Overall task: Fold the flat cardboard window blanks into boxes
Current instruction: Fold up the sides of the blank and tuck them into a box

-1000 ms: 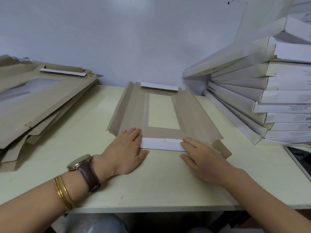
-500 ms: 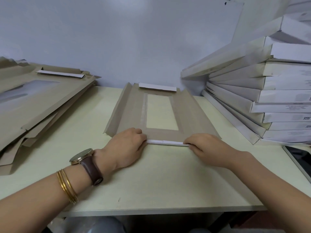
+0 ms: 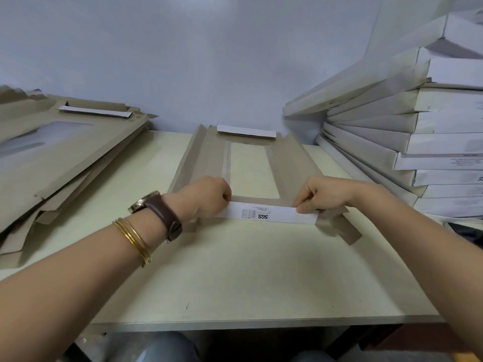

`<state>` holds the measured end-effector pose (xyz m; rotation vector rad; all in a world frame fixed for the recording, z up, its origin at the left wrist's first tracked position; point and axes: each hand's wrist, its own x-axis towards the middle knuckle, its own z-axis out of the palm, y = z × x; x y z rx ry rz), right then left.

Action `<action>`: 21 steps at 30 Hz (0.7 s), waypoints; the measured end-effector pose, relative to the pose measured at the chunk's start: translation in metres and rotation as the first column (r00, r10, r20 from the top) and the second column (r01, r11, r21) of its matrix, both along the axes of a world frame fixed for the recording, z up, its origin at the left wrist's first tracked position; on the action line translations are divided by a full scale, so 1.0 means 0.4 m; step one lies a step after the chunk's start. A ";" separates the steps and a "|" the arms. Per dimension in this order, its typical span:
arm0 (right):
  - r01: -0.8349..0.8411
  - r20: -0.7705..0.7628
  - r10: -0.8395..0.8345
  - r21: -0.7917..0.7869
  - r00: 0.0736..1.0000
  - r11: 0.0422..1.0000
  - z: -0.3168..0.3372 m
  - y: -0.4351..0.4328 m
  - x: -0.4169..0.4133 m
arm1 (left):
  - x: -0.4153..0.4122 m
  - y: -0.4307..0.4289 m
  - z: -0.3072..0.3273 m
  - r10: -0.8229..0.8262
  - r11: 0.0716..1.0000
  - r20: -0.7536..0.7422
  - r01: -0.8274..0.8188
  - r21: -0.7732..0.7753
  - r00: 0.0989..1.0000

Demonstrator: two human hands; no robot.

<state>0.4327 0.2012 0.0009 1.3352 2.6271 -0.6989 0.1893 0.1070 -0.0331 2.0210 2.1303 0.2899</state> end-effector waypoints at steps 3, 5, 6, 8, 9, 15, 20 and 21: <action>0.035 -0.012 -0.035 0.001 0.999 0.999 -0.007 0.024 -0.003 | -0.009 0.018 -0.001 0.006 1.000 0.037 -0.006 -0.002 0.999; 0.036 -0.039 -0.034 0.065 0.999 0.997 -0.026 0.035 0.000 | -0.014 0.020 -0.010 0.003 1.000 0.042 -0.004 0.017 0.999; 0.039 -0.064 -0.033 0.102 0.997 0.994 -0.040 0.038 0.004 | -0.017 0.020 -0.016 -0.008 0.999 0.033 0.007 0.033 0.999; 0.048 -0.121 -0.026 0.184 0.992 0.982 -0.071 0.038 0.010 | -0.021 0.020 -0.032 -0.056 0.996 -0.005 0.057 0.071 0.998; 0.048 -0.147 -0.015 0.225 0.989 0.973 -0.088 0.036 0.012 | -0.021 0.020 -0.041 -0.089 0.992 -0.015 0.090 0.088 0.996; -0.051 -0.127 0.110 0.398 0.986 0.916 -0.149 0.008 0.011 | 0.015 0.018 -0.089 -0.253 0.964 -0.041 0.256 0.076 0.967; -0.001 -0.079 0.030 0.339 0.996 0.941 -0.194 -0.034 -0.049 | 0.072 0.040 -0.119 -0.120 0.993 -0.034 0.120 0.011 0.992; -0.003 -0.033 0.015 0.349 0.999 0.937 -0.200 -0.040 -0.064 | 0.083 0.044 -0.123 -0.084 0.996 -0.053 0.083 -0.030 0.995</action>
